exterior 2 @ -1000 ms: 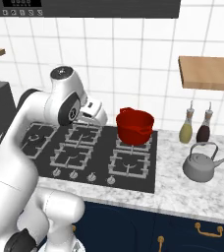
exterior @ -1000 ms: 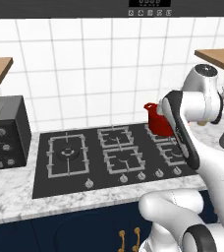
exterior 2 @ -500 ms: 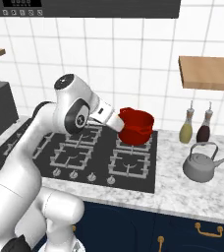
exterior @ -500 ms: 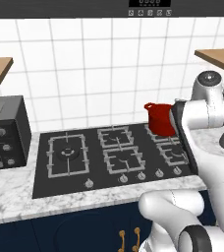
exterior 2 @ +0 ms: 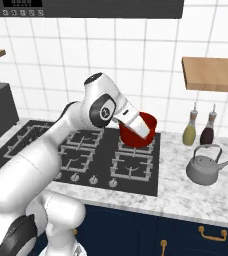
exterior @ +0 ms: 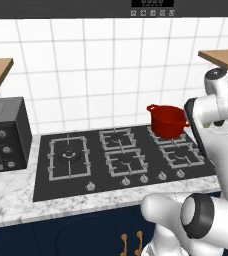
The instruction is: Pick the kettle from the counter and place it on a stove burner. Then turn the burner on.
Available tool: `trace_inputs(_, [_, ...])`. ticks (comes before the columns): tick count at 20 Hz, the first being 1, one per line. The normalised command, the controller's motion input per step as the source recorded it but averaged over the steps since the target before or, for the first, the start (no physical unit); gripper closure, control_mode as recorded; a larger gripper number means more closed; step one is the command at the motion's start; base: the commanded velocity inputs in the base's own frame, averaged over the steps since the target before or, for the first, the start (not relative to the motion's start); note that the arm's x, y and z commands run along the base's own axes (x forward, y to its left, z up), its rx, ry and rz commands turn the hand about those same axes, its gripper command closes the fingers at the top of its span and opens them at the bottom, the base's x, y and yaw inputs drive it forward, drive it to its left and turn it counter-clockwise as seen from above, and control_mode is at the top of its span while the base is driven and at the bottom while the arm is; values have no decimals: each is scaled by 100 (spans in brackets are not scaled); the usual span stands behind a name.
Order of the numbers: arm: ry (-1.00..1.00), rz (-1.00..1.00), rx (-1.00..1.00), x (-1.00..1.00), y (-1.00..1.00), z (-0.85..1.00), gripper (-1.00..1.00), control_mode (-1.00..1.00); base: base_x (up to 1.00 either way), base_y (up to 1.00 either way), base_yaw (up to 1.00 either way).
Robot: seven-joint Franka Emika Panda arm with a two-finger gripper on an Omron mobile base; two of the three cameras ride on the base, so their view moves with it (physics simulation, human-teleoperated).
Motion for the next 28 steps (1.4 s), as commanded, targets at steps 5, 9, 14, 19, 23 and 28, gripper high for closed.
trace_inputs(5, [26,-15,0,7,-54,-25,-100,-100,0,0,0])
trace_inputs(9, [2,-6,0,15,-41,-42,-100,-100,0,0,0])
trace_inputs(14, [0,-3,1,24,-49,-28,-100,-100,0,0,0])
trace_inputs(19, [0,-1,5,30,-52,-24,-100,-100,0,0,0])
trace_inputs(23, [0,0,10,36,-44,-28,-100,-100,0,0,0])
trace_inputs(28, [1,0,10,43,-35,-31,-100,-100,0,0,0])
